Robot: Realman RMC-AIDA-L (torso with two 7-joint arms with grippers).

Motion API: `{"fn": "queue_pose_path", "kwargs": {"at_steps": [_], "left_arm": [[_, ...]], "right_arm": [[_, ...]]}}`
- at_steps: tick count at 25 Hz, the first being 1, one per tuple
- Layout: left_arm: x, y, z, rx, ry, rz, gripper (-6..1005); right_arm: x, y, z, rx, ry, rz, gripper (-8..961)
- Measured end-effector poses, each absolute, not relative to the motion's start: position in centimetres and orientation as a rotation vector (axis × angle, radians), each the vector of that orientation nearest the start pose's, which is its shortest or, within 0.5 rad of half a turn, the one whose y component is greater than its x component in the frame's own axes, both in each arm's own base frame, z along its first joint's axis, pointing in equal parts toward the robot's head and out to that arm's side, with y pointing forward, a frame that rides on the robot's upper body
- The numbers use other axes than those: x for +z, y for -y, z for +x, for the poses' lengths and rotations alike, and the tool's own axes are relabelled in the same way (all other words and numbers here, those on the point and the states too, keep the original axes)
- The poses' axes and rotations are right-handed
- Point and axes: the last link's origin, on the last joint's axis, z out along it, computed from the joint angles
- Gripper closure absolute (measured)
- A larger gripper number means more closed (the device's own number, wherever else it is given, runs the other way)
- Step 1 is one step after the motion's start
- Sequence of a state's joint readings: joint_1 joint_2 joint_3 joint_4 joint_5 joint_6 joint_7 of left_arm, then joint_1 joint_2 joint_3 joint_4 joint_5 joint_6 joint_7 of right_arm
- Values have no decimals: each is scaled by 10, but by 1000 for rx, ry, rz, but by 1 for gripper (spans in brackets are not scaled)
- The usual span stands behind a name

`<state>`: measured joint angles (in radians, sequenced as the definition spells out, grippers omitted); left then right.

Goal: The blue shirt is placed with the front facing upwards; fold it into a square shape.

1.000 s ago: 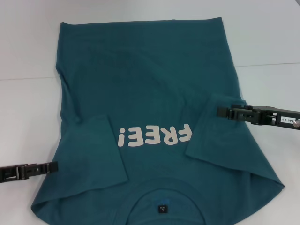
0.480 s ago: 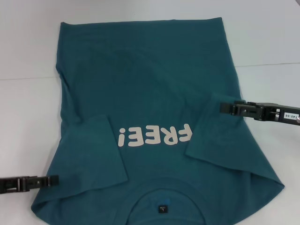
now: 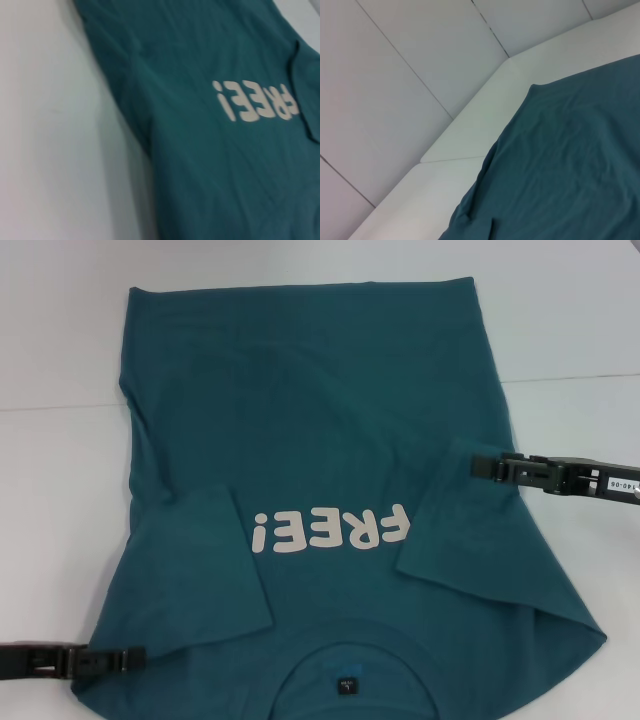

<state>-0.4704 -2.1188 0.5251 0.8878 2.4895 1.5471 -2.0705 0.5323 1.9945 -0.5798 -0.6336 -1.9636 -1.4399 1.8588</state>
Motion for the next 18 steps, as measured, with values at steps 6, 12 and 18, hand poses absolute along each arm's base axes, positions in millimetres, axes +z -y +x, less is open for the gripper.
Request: {"fn": "queue_pose_path", "kwargs": {"at_steps": [6, 12, 18], "left_arm": [[23, -300, -320, -249, 1572, -2424, 114], [25, -303, -312, -262, 1564, -2468, 114], [29, -302, -316, -229, 1567, -2456, 114]], "right_arm": [[51, -358, 292, 810, -1268, -2325, 10], [51, -358, 292, 810, -1268, -2324, 10], [50, -358, 293, 809, -1270, -2321, 10]]}}
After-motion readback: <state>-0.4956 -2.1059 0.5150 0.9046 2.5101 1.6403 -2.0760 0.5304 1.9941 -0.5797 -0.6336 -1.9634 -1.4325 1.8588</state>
